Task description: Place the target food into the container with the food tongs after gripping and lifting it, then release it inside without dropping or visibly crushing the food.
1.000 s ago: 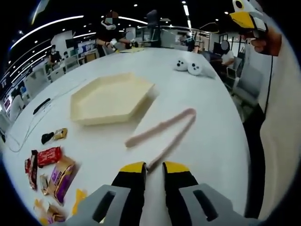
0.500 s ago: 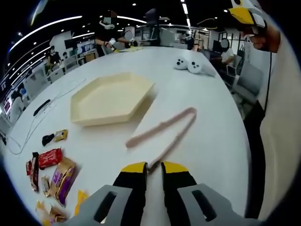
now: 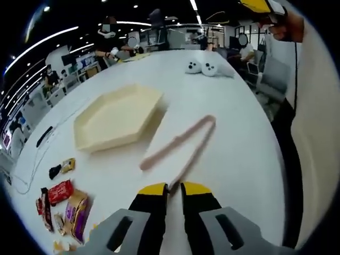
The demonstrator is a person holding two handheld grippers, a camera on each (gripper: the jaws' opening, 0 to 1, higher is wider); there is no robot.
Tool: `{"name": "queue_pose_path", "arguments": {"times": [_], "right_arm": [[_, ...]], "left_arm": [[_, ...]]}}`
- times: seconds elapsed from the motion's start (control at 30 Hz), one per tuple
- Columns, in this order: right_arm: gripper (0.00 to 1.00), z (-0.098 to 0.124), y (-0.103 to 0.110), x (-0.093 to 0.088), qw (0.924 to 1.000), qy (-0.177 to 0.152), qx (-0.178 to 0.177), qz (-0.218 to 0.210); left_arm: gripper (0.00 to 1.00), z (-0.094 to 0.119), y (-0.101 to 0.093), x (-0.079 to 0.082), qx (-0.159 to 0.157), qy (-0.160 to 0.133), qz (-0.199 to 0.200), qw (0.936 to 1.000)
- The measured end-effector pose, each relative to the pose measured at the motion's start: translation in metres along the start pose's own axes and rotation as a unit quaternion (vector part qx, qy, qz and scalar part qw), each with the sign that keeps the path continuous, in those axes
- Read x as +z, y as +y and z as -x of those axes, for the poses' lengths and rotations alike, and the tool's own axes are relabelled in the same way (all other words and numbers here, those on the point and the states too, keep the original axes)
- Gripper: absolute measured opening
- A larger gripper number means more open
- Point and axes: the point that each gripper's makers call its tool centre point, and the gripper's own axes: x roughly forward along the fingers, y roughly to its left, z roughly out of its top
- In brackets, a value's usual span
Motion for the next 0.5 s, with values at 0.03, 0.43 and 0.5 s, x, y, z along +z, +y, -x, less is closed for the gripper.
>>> {"name": "queue_pose_path", "arguments": {"times": [0.03,0.43,0.5], "right_arm": [[0.80,0.0003,-0.0001,-0.0001,1.0000,0.000,0.000,-0.001],[0.79,0.0007,-0.0034,-0.0018,1.0000,-0.003,-0.004,-0.008],[0.79,0.0010,-0.0046,-0.0015,0.9999,-0.004,-0.005,-0.010]], "left_arm": [[0.09,0.0002,-0.0012,-0.0001,-0.003,0.005,-0.010,0.9999],[0.12,-0.0023,-0.0079,0.0087,-0.024,0.027,-0.083,0.9959],[0.11,-0.0031,-0.0081,0.0095,-0.025,0.030,-0.087,0.9954]]}}
